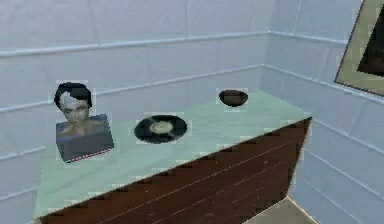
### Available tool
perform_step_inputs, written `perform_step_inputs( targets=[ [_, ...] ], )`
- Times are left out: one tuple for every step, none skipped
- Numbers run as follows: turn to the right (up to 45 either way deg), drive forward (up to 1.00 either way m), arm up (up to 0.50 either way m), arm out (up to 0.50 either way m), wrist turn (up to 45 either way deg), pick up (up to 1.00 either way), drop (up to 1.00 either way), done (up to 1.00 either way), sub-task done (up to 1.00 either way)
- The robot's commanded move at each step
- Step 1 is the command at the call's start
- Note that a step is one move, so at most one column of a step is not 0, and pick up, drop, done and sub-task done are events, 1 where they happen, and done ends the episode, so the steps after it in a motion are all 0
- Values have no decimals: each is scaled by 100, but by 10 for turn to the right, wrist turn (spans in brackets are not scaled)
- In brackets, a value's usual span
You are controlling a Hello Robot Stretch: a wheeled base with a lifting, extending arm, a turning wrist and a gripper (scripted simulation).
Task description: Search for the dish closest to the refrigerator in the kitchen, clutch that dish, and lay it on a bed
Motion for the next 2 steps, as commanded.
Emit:
perform_step_inputs(
  targets=[
    [330,0,0,0,0,0,0,0,0],
    [0,10,0,0,0,0,0,0,0]
  ],
)
